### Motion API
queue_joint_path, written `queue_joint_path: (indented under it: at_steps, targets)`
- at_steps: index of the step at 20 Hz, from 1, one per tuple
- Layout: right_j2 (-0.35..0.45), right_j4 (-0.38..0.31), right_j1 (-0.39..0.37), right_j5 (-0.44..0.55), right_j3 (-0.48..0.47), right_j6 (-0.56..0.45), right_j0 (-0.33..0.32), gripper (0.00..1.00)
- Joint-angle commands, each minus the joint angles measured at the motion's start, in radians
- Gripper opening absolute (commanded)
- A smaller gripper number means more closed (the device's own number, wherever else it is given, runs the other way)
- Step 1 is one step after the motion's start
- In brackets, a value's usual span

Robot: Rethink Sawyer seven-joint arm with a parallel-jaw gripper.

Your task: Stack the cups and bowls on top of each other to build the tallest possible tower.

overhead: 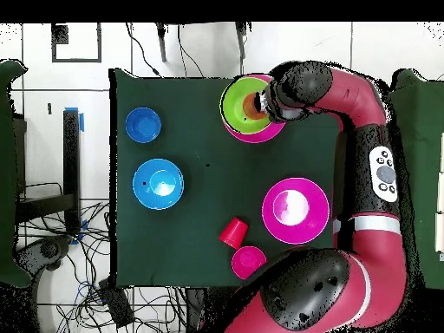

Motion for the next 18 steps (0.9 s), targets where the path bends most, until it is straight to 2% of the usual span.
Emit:
queue_joint_path:
  at_steps: [1,12,18]
  targets:
    - [0.021,-0.04,0.037,-0.037,-0.005,-0.192,0.005,0.0]
    - [0.015,-0.028,0.026,-0.035,0.023,-0.148,0.014,0.0]
    - [0.015,-0.029,0.03,-0.021,0.005,-0.145,0.022,0.0]
